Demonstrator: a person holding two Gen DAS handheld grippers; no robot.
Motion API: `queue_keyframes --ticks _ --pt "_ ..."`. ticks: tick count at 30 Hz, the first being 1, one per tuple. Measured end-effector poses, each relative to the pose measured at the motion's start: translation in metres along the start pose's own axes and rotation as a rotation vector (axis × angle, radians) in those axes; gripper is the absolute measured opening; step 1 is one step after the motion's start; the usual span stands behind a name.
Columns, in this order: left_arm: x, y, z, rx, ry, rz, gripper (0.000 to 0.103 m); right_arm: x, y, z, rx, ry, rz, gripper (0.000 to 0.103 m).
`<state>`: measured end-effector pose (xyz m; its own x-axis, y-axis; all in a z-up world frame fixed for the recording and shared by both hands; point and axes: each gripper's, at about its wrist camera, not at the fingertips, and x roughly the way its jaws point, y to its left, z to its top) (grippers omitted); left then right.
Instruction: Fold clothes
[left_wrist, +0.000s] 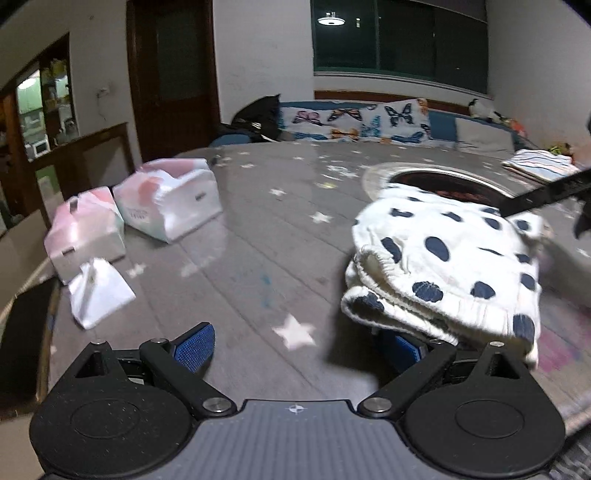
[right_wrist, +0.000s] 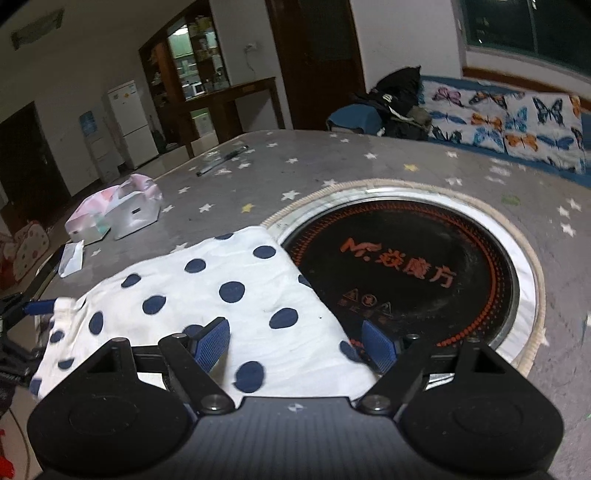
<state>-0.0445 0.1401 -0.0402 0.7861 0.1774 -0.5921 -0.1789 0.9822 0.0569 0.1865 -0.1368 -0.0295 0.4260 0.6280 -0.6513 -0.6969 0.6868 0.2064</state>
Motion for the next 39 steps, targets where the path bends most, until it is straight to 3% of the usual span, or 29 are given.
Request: queue_keyframes --ticks 8,21,24,31,35,39 --pt "0.024 0.008 0.016 0.031 -0.015 0.029 0.099 0.001 -0.016 -0.013 0.084 0.042 0.052 0.078" --pt "0.04 0.018 0.022 0.045 -0.027 -0.032 0.098 -0.03 -0.012 -0.037 0.106 0.062 0.057 0.038" --pt "0.043 0.017 0.024 0.056 -0.033 -0.052 0.098 -0.041 -0.01 -0.047 0.121 0.064 0.046 0.033" --pt "0.054 0.002 0.034 0.132 -0.042 -0.118 0.098 -0.072 -0.002 -0.071 0.135 0.071 -0.003 0.031" --pt "0.052 0.001 0.04 0.186 -0.056 -0.081 0.098 -0.083 -0.004 -0.074 0.162 0.056 -0.014 0.037" --pt "0.046 0.017 0.047 0.165 -0.065 -0.026 0.098 -0.09 -0.004 -0.066 0.152 0.023 -0.019 0.038"
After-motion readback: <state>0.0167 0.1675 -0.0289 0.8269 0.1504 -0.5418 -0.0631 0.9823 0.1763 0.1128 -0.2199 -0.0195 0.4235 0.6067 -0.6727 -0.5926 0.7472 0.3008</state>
